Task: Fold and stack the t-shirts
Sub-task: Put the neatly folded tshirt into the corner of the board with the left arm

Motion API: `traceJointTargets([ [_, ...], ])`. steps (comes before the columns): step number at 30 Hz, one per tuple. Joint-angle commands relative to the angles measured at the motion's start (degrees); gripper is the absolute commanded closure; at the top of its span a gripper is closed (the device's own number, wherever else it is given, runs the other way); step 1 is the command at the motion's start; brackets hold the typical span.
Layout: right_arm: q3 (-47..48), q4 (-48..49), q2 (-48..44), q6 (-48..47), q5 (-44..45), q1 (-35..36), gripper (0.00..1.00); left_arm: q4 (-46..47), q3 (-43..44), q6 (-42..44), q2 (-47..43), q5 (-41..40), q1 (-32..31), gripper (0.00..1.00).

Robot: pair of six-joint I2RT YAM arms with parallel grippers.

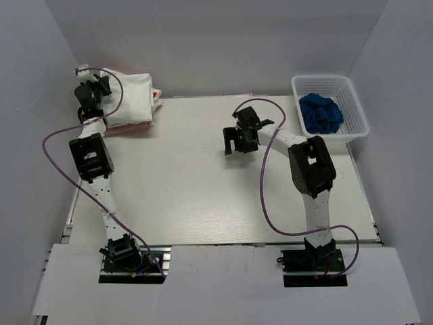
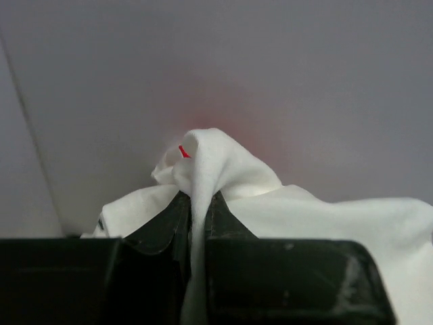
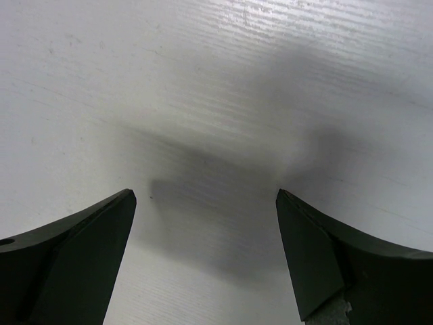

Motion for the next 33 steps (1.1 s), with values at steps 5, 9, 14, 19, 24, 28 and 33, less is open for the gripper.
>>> traceJointTargets([
  [5,2.9,-2.22,3.6,-0.83,-0.2,-0.19,0.1,-4.15,16.1,-2.7,7.83,-0.68,-0.94,0.53],
  [9,2.73,-2.39,3.34,-0.92,-0.47,-0.27,0.1,-1.34,6.61,-1.04,3.96,-3.41,-0.94,0.24],
  [14,1.06,-2.13,1.06,-0.75,-0.64,0.08,0.1,-6.0,5.02,-0.32,1.33,-3.41,-0.94,0.0],
  [19,-2.28,-0.82,-1.93,-0.75,-1.26,0.17,0.1,-6.0,-4.9,0.29,-8.32,-4.9,-0.94,0.0],
  [24,-5.17,1.82,-6.4,-0.48,-1.52,0.08,0.1,-9.34,-17.96,0.99,-19.38,-9.73,-0.94,0.0],
  [28,-9.48,6.82,-11.95,0.92,-1.35,0.25,0.1,-8.28,-30.48,2.22,-30.19,-13.85,-2.08,0.0],
  [33,-19.41,11.57,-21.09,3.99,-0.56,0.34,0.1,-18.63,-39.45,-0.06,-42.6,-15.46,-4.01,0.0],
])
